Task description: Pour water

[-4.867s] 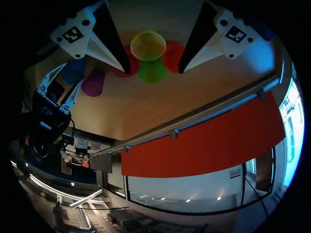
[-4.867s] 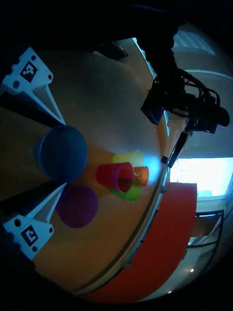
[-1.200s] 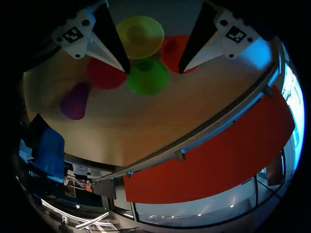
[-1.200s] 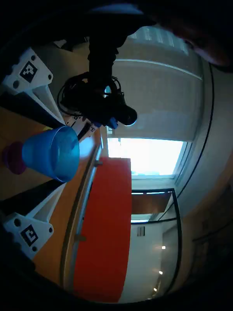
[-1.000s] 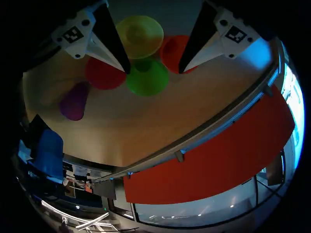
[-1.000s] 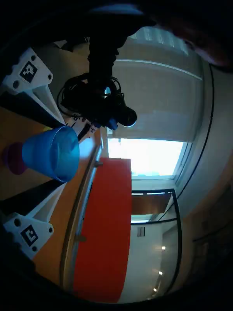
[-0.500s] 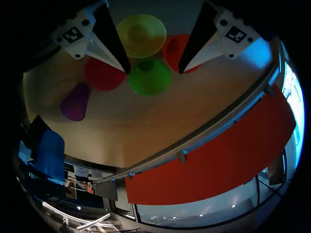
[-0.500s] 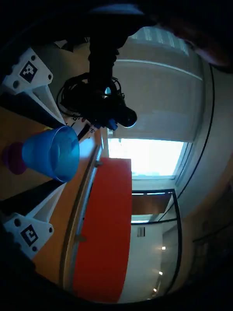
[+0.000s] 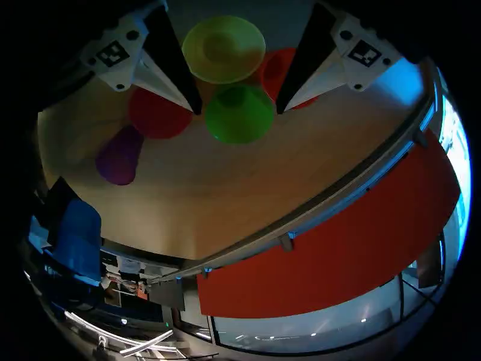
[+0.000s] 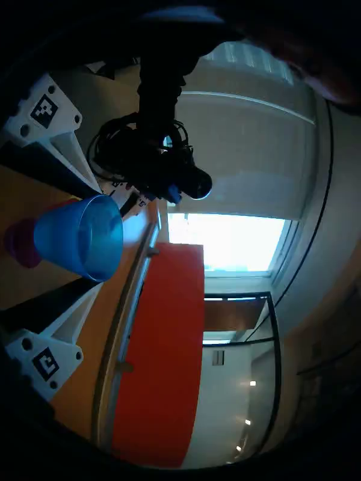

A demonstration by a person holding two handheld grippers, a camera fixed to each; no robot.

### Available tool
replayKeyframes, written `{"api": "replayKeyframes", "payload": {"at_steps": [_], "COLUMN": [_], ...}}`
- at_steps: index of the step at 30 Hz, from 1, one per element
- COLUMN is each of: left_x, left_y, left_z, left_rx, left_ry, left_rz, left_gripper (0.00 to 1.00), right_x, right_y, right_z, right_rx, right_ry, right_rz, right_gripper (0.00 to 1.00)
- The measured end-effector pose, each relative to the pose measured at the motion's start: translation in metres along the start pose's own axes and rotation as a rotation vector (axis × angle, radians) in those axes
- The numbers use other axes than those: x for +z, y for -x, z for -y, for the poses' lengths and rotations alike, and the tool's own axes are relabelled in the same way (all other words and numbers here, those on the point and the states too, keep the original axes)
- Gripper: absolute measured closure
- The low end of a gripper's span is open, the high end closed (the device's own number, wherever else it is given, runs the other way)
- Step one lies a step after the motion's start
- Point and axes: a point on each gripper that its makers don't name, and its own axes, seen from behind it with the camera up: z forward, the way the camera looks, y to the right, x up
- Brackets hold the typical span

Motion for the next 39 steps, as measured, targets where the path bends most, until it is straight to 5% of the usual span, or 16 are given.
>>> {"api": "replayKeyframes", "payload": {"at_steps": [39], "left_x": [0.0082], "left_y": [0.0022], "left_z": [-0.0031], "left_rx": [-0.017], "left_ry": [0.028], "left_rz": [0.021], "left_gripper": [0.08], "right_x": [0.0019], "right_y": [0.0059], "right_z": [-0.0009], "right_rx": [-0.004], "right_ry": [-0.001], "right_rz": [0.012], "right_gripper": [0.09]}}
